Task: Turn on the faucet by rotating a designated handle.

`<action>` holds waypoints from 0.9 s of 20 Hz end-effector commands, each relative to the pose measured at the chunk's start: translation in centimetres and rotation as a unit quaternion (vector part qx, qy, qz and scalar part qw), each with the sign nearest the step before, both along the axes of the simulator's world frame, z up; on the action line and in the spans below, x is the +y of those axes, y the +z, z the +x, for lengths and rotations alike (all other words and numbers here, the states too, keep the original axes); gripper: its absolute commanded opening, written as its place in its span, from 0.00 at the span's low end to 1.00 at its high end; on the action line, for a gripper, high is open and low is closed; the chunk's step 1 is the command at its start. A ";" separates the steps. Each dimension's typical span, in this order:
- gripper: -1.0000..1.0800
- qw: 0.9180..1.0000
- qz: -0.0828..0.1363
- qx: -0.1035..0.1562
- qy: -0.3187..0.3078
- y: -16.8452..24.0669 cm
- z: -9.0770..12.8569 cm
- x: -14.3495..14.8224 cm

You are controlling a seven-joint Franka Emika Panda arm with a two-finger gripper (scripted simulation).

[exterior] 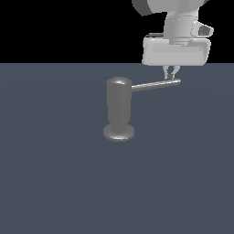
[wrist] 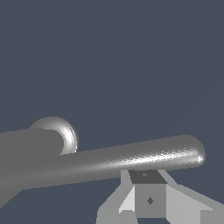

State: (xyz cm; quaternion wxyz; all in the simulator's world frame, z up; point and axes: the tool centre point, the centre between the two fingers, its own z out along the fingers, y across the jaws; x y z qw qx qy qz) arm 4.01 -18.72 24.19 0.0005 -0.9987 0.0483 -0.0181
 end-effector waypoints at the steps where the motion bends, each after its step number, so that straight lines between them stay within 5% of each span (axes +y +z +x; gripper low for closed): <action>1: 0.00 1.000 0.000 0.008 -0.003 -1.2 0.5 -0.3; 18: 0.00 1.000 0.001 0.013 -0.009 -1.7 4.8 -0.8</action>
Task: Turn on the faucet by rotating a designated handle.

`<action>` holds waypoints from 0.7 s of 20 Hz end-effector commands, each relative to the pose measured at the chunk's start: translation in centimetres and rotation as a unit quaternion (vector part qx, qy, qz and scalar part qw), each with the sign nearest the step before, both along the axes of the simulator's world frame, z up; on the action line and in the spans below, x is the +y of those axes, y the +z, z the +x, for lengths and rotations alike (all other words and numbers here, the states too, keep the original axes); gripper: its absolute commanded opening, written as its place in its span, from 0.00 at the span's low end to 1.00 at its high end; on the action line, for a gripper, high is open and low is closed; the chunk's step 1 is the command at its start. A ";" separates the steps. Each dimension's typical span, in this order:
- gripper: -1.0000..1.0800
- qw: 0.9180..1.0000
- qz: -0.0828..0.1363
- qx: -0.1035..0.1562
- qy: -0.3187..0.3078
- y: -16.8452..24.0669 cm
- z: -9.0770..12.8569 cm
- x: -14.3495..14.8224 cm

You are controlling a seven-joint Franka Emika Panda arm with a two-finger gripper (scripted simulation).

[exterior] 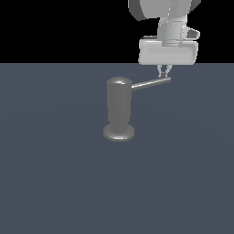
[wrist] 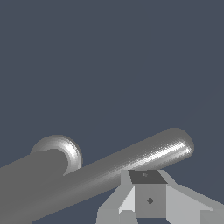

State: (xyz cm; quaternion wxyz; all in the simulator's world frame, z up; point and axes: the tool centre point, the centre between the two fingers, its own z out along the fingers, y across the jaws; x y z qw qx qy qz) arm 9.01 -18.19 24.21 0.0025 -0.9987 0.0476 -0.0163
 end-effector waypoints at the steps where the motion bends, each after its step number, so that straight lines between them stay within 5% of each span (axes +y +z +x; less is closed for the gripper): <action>1: 0.00 1.000 -0.002 0.012 -0.010 -1.7 0.0 -1.4; 14: 0.00 1.000 -0.001 0.015 -0.014 -2.1 2.9 -1.7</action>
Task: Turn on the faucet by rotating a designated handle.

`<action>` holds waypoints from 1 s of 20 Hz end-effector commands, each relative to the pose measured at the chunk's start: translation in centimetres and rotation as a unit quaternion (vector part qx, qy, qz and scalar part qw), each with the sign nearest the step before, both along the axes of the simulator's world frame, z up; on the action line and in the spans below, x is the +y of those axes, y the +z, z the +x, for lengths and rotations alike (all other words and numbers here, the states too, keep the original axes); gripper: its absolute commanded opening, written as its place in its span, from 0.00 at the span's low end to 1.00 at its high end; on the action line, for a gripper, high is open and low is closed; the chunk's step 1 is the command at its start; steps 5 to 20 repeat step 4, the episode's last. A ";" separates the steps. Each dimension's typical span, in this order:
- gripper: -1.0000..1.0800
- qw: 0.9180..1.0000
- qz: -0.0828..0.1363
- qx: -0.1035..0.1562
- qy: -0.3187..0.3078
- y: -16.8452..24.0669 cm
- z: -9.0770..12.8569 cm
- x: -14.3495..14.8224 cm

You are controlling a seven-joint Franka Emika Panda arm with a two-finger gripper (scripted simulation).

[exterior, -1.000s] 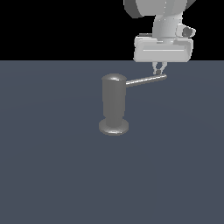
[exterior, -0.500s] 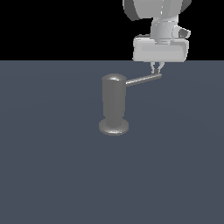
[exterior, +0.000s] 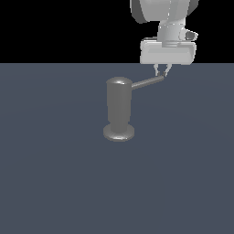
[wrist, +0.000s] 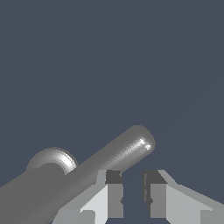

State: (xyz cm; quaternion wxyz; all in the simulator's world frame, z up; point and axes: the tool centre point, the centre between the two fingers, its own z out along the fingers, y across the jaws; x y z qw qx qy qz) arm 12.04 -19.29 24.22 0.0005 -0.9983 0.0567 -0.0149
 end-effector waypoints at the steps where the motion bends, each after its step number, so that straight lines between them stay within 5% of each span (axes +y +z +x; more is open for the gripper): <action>1: 0.00 1.000 0.000 0.014 -0.005 -2.2 0.0 -0.7; 20: 0.00 1.000 0.000 0.014 -0.006 -2.2 0.4 -0.7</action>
